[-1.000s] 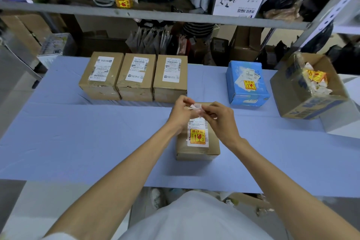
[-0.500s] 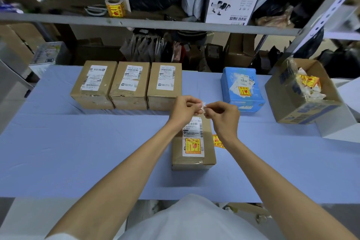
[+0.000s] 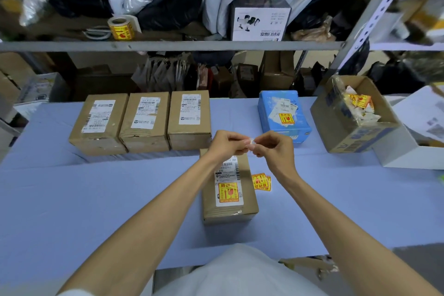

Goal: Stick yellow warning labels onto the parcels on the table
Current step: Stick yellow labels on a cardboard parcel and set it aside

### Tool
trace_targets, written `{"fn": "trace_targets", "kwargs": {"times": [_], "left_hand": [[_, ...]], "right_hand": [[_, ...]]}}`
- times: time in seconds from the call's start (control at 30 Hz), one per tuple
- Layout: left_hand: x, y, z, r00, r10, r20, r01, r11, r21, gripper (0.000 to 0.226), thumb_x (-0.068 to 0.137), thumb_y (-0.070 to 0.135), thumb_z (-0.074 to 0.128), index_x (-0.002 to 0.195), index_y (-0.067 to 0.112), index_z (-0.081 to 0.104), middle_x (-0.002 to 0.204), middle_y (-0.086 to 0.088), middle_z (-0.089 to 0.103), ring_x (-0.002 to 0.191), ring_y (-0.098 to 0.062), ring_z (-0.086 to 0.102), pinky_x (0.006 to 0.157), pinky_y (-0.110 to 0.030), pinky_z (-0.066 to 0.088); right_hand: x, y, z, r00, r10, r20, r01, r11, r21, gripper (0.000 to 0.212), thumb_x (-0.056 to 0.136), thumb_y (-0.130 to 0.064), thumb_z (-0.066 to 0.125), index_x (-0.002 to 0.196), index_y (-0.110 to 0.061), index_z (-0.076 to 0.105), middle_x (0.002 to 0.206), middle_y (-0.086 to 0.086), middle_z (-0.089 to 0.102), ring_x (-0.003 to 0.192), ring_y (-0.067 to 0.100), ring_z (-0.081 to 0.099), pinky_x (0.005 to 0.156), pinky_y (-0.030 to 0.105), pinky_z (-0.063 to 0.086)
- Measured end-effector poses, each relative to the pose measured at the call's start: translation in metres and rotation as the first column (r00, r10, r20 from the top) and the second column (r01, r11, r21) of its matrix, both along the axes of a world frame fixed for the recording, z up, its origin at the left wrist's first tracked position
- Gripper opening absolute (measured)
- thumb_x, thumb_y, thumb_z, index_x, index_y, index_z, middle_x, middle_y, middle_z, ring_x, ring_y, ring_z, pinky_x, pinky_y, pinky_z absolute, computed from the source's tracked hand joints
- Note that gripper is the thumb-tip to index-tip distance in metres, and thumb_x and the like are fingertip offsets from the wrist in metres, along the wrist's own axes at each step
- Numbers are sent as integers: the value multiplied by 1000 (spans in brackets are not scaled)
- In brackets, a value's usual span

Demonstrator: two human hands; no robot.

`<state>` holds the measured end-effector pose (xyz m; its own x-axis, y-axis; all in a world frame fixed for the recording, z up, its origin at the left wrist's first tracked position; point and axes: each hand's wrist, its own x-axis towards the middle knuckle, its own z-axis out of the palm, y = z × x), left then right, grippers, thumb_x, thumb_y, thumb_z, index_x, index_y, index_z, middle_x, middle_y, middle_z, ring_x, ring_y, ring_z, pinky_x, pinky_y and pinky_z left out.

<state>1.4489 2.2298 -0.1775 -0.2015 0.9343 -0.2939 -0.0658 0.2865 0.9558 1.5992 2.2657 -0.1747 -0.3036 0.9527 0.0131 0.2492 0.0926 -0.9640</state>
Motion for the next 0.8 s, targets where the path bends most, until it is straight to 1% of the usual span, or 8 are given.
{"fn": "trace_targets", "kwargs": {"times": [0.1,0.2,0.27,0.43,0.53,0.63,0.73,0.8], "left_hand": [[4,7,3,998,-57,10,57,998,-12,19,90,2,60,106,0,70,86,-12,71,71,-13,67,74,-20,57],[6,13,6,993,-116,-2,116,993,-11,20,91,2,58,108,1,69,92,-16,72,78,-16,69,79,-23,58],[8,16,7,994,-105,24,106,994,-6,17,89,3,62,104,0,70,89,-16,72,78,-18,70,81,-26,58],[15,25,6,996,-71,59,70,997,13,7,84,6,69,90,7,73,79,-9,72,74,-18,70,82,-31,59],[21,32,8,996,-85,38,83,995,51,5,82,8,72,87,9,72,78,-6,72,74,-16,70,77,-27,58],[30,43,11,997,-73,-10,74,992,100,14,79,9,75,91,3,72,80,-7,71,71,-13,69,68,-21,56],[38,56,13,995,-87,-41,91,989,119,21,79,10,75,95,-3,70,81,-8,70,71,-13,68,64,-18,54],[43,65,14,992,-104,-70,112,986,124,23,77,14,77,93,-2,70,80,-6,71,72,-13,68,63,-18,54]], "right_hand": [[5,5,-5,997,-75,12,74,997,22,17,73,-12,81,84,-5,70,71,8,70,62,22,67,60,29,57],[11,10,-6,997,-70,-21,70,998,1,16,76,-12,78,87,-2,73,72,9,71,63,19,70,63,29,58],[13,13,-4,998,-64,-16,64,998,15,14,80,-13,75,87,-1,74,72,8,71,63,18,70,64,27,59],[18,24,2,1000,-22,19,22,1000,18,7,85,-8,69,84,-2,71,71,7,69,62,14,68,64,24,58],[21,32,5,998,-25,62,25,1000,-3,9,87,-6,63,82,-1,68,67,4,65,56,6,61,57,19,51],[28,40,8,995,-90,-37,87,993,-76,9,86,-1,62,83,5,68,68,7,66,56,7,60,56,17,49],[35,45,15,977,-153,-150,131,980,-147,4,82,3,66,83,5,70,75,16,68,61,17,65,61,22,55],[42,50,20,969,-152,-193,119,978,-174,3,79,4,70,81,3,72,77,20,70,64,24,67,65,26,57]]}}
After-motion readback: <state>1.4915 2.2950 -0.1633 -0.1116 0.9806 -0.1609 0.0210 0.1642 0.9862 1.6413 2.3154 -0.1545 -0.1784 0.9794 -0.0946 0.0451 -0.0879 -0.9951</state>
